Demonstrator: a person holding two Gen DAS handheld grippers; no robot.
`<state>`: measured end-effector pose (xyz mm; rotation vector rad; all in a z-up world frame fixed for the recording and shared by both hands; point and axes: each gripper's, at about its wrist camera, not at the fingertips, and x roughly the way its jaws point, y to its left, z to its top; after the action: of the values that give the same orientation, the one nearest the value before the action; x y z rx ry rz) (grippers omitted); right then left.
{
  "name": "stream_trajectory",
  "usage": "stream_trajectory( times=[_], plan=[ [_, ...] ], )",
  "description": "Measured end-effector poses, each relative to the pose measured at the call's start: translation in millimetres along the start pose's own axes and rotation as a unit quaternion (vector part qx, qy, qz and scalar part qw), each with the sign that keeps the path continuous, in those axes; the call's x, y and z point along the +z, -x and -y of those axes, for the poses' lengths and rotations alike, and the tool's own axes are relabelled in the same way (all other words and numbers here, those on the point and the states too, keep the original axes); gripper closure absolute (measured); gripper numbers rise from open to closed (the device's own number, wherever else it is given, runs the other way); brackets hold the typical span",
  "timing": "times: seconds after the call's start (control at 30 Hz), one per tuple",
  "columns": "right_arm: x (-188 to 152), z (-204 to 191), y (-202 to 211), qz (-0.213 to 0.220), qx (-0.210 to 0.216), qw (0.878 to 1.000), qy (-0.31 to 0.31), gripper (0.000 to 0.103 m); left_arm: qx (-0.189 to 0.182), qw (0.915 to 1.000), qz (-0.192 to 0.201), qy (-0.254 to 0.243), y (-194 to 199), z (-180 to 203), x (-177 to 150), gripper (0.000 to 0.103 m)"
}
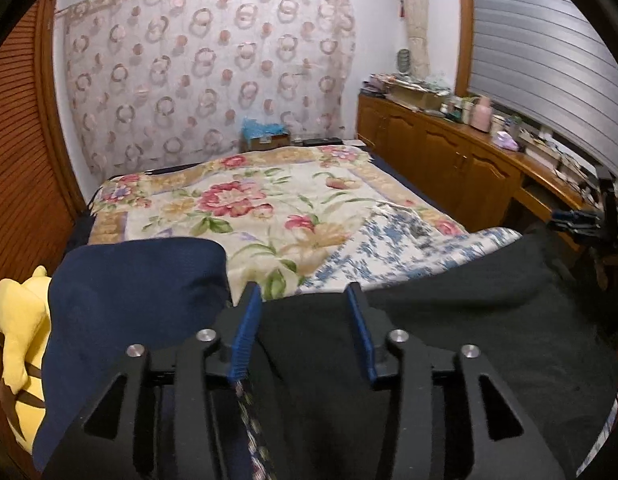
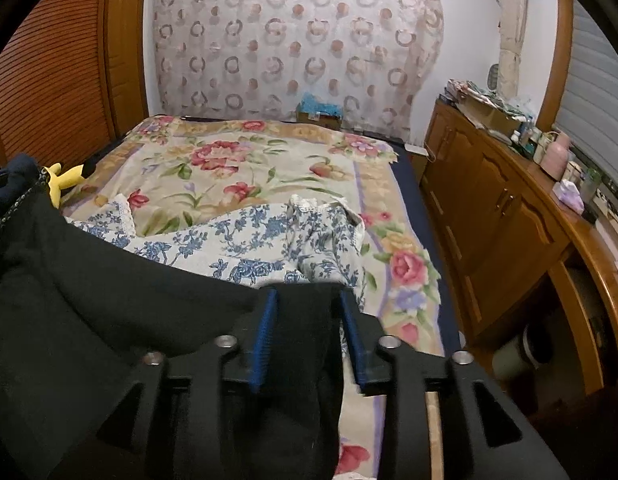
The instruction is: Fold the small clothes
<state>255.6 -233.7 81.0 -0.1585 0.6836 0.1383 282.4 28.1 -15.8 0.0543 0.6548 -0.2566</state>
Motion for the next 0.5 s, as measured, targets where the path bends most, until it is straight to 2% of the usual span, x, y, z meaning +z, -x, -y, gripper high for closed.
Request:
stream_trajectory(
  times=[0.03, 0.1, 0.13, 0.5],
  plan=[
    [-3, -1, 2, 0.003, 0.002, 1.000, -0.001, 0.055, 0.000, 1.0000, -0.003, -0.003, 6, 5, -4, 0.040],
    [-10, -1, 7, 0.006, 0.004, 1.000, -0.005, 0.052, -0.007, 0.9999, -0.001, -0.008, 16, 12, -11, 0.030],
    [-12, -2, 10, 0.006, 0.004, 1.000, -0.006, 0.050, -0.008, 0.9999, -0.003, -0.011, 22, 16, -16, 0.028],
    [-65, -20, 66, 0.008, 0.023, 1.000, -0.007, 0.049, -0.001, 0.9996, -0.027, -0.009, 64, 42, -79, 0.028]
  ],
)
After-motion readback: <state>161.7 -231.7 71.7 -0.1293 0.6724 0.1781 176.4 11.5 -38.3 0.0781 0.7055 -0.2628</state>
